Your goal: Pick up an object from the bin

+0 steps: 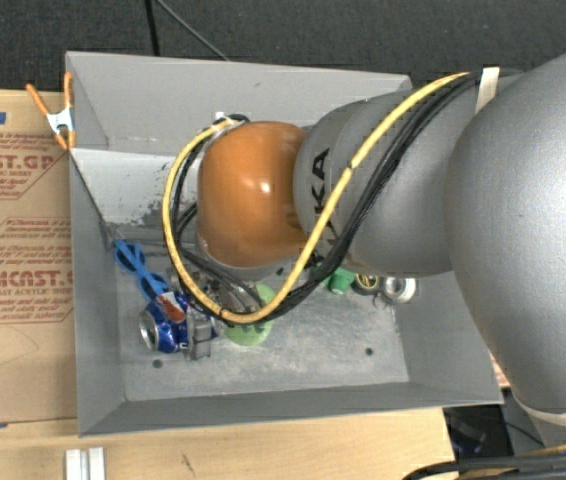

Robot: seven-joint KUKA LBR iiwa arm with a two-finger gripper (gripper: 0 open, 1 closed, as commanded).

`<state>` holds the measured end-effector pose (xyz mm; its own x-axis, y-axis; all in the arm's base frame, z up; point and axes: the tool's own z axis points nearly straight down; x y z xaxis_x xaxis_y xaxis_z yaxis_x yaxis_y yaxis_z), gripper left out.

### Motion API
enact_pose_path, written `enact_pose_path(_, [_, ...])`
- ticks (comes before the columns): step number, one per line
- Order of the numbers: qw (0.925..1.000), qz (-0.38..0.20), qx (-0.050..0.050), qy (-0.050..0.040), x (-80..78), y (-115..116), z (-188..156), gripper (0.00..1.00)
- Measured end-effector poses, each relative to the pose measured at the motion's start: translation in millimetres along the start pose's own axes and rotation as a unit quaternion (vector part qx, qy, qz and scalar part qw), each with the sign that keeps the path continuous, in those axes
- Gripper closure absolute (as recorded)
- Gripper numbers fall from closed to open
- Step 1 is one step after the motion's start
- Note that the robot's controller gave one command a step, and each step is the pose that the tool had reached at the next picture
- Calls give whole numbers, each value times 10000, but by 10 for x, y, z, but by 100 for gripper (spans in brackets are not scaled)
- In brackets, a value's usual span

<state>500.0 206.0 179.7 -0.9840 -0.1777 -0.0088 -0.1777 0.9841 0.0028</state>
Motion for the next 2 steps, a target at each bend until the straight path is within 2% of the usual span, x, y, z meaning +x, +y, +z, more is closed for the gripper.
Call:
enact_pose_path(1, [10000, -1, 8, 34, -7, 3, -40, 100])
enact_pose_path(2, [10000, -2, 8, 27, -15, 5, -200, 100])
